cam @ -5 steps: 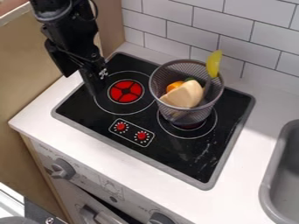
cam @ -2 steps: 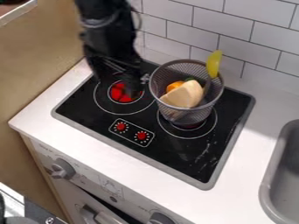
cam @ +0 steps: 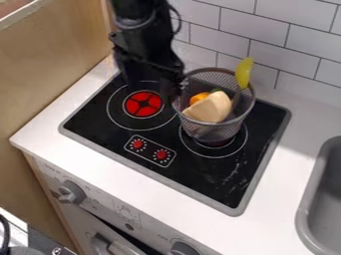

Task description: Remove the wooden spatula from the basket and place it to the side of the right burner

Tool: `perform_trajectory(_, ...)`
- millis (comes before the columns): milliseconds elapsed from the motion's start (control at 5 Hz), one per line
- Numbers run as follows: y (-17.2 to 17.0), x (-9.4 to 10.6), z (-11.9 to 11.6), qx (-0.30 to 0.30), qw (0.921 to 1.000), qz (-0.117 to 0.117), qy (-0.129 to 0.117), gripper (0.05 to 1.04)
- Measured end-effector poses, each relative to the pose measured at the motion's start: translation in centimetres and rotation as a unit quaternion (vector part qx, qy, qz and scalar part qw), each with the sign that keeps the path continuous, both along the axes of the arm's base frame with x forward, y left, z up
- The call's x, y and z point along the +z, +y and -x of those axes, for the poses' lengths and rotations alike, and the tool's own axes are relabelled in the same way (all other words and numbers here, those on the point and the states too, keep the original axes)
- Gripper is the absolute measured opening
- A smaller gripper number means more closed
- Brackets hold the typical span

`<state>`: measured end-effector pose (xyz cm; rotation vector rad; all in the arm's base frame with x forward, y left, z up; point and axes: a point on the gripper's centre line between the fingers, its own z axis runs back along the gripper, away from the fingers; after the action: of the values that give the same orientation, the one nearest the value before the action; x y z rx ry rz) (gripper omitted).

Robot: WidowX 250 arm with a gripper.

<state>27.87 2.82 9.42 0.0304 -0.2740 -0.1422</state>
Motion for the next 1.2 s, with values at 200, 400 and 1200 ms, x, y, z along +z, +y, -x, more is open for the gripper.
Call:
perform_trajectory(200, -0.3, 0.3, -1.1, -0.004, 1.0, -0.005, 0.0, 1.001)
perform_trajectory(400, -0.6, 0.5, -1.9, -0.005, 0.9999, -0.011, -0.005, 1.001)
perform_trajectory(1200, -2.4, 0.3, -3.3, -0.001, 0.9998, -0.017, -0.011, 1.001)
